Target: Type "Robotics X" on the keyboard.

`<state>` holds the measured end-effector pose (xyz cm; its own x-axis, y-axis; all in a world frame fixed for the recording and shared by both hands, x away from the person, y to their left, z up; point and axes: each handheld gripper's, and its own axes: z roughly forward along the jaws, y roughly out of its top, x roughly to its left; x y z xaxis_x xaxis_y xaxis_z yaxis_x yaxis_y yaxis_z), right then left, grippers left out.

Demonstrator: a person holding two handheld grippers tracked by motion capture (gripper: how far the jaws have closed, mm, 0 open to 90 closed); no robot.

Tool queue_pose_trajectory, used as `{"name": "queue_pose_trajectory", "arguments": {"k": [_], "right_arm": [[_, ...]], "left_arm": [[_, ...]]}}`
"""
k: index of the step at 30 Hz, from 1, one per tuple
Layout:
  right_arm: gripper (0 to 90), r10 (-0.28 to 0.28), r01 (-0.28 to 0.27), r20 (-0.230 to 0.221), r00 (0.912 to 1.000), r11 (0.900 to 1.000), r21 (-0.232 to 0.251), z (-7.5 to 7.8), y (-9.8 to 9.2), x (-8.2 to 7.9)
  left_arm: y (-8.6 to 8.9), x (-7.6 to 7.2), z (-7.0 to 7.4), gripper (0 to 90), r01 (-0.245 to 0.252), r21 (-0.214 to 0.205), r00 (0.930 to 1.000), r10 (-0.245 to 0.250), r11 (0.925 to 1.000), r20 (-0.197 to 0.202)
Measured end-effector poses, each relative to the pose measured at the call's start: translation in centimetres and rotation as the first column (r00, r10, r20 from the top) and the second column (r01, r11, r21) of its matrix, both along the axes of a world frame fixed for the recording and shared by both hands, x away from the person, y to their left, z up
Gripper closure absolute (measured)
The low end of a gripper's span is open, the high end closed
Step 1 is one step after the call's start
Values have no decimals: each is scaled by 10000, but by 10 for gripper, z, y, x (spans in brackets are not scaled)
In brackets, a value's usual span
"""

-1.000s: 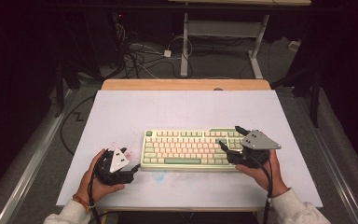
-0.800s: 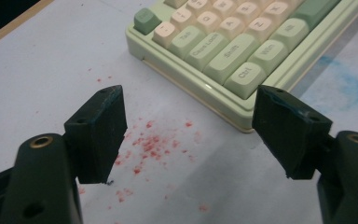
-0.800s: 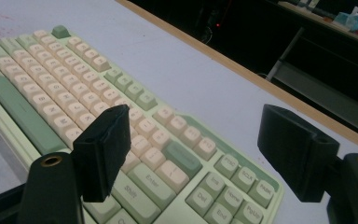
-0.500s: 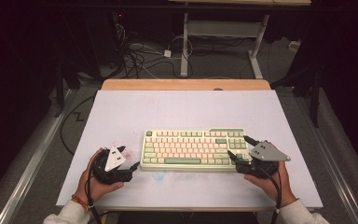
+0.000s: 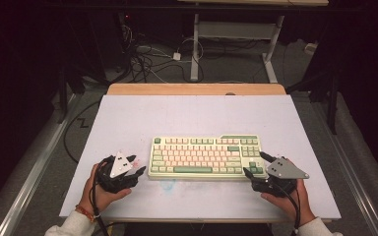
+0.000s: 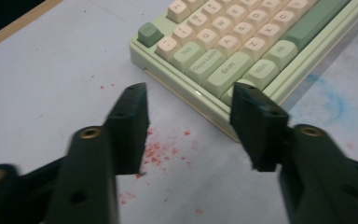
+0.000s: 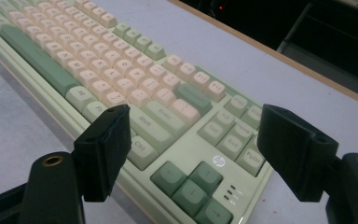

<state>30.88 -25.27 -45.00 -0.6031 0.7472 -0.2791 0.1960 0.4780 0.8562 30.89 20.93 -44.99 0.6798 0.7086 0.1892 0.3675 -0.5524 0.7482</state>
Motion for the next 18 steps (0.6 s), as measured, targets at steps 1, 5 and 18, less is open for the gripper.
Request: {"name": "queue_pose_trajectory", "arguments": {"k": [1,5,18], "right_arm": [[262,-6,6,-43,10000,10000,10,-1,1,-1],[262,134,-135,-77,9999,9999,-99,-2,4,-2],[262,360,-364,-140,9993,9990,-276,-4,8,-1]], "left_arm": [[0,0,1,618,53,-17,10000,-53,10000,-10],[-3,2,4,776,328,-107,9992,-330,9994,-221],[-35,14,12,879,1521,81,9861,-1511,9883,-697]]}}
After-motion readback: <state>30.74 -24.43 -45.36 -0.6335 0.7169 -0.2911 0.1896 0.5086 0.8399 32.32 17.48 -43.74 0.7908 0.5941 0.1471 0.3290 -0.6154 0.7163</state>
